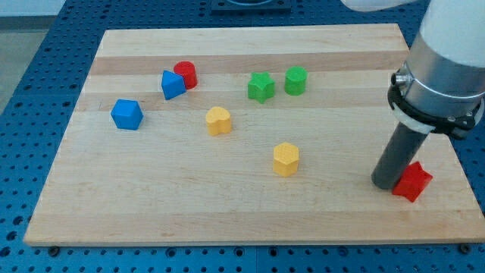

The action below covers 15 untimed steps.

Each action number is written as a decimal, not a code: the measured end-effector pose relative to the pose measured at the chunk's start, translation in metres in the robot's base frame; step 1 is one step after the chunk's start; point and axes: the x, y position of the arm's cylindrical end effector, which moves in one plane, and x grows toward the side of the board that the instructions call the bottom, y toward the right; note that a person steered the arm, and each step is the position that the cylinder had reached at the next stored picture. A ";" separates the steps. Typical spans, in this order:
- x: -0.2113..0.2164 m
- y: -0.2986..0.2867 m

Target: Place the yellow hexagon to the left of the red star

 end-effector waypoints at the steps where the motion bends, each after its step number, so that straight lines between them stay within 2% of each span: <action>1: 0.012 -0.055; 2: 0.026 -0.124; 3: 0.013 -0.162; 4: -0.025 -0.166; 5: -0.044 -0.159; 7: -0.044 -0.109; 10: 0.001 -0.085; 12: 0.001 -0.043; 13: 0.001 -0.046; 14: 0.001 -0.092; 15: -0.001 -0.171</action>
